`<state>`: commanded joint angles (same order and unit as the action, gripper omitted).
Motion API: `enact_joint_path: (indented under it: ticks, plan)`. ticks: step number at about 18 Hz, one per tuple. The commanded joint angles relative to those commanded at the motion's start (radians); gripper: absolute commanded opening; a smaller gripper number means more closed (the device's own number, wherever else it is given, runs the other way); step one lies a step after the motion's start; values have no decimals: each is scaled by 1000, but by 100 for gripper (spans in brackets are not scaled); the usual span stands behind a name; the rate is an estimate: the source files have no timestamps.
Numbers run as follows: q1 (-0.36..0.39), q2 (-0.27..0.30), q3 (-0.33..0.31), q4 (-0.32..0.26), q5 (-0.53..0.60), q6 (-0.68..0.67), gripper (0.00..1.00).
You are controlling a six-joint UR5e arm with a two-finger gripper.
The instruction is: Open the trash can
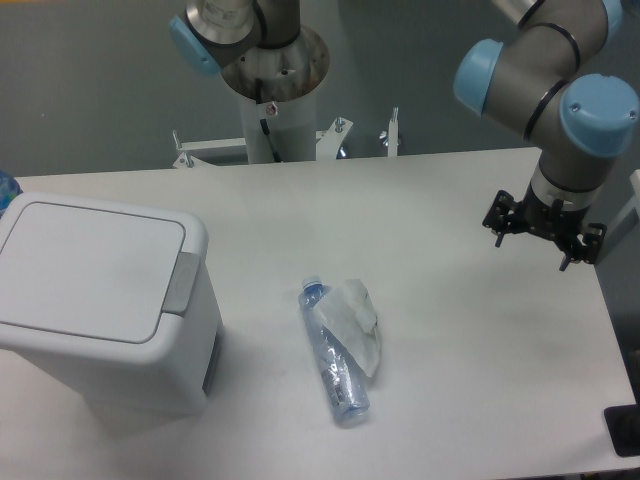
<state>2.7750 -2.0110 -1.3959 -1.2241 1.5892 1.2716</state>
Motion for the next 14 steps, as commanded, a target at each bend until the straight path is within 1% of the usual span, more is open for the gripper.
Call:
enact_joint_path:
  ticks: [8,14]
  plan:
    - [2,-5,14,-9,0,3,100]
    - [2,5,-6,-9,-11,-32,100]
